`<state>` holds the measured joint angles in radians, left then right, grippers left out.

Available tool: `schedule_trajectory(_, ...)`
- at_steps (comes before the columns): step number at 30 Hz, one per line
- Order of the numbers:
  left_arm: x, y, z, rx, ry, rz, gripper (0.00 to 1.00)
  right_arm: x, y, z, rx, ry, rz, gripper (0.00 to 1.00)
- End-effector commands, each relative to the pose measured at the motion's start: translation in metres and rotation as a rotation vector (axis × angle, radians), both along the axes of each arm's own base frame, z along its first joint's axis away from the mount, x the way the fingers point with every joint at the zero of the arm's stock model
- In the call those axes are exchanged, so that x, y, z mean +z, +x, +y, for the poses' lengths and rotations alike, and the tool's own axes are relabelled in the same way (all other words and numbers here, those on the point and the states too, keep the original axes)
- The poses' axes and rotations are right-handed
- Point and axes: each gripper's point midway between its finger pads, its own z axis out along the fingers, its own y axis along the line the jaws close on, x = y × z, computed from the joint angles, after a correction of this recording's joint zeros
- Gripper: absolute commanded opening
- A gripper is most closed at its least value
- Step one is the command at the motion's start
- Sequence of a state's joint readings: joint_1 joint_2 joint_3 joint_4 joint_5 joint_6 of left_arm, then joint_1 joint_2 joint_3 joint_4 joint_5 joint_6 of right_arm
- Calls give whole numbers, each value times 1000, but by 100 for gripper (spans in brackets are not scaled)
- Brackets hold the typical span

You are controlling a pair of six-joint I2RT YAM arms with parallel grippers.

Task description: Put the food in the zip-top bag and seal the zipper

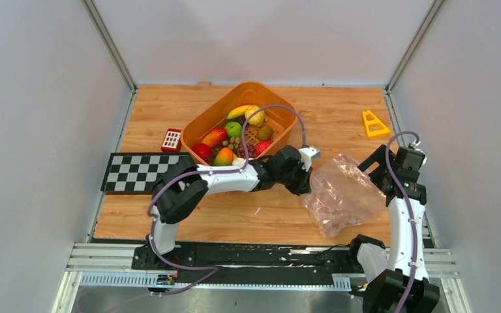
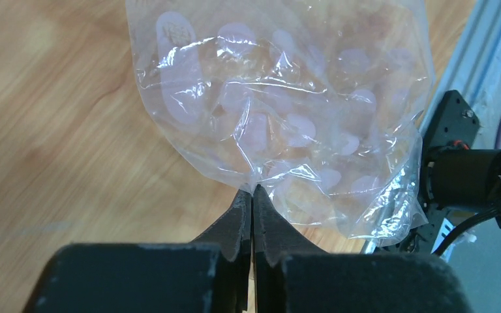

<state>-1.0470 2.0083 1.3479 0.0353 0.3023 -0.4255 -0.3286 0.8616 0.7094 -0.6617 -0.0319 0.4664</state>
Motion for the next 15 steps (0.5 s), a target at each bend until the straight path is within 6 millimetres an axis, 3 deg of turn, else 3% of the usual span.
schedule_trajectory(1,30,25,36,201,-10,-88,0,23,13,-6,8,-28,-54,99)
schedule_trajectory(3,32,23,51,250,-1,-84,0,15,6,-23,-78,-78,-1,100)
schedule_trajectory(7,37,16,70,297,-7,-69,0,1,-2,-38,-162,-114,65,100)
schedule_trajectory(12,23,-7,74,207,35,-4,4,-19,9,-20,-109,-17,29,97)
schedule_trajectory(14,21,-15,75,184,35,8,18,-30,16,-8,-63,41,10,92)
schedule_trajectory(15,20,-18,76,175,37,8,21,-36,18,-3,-48,68,6,91)
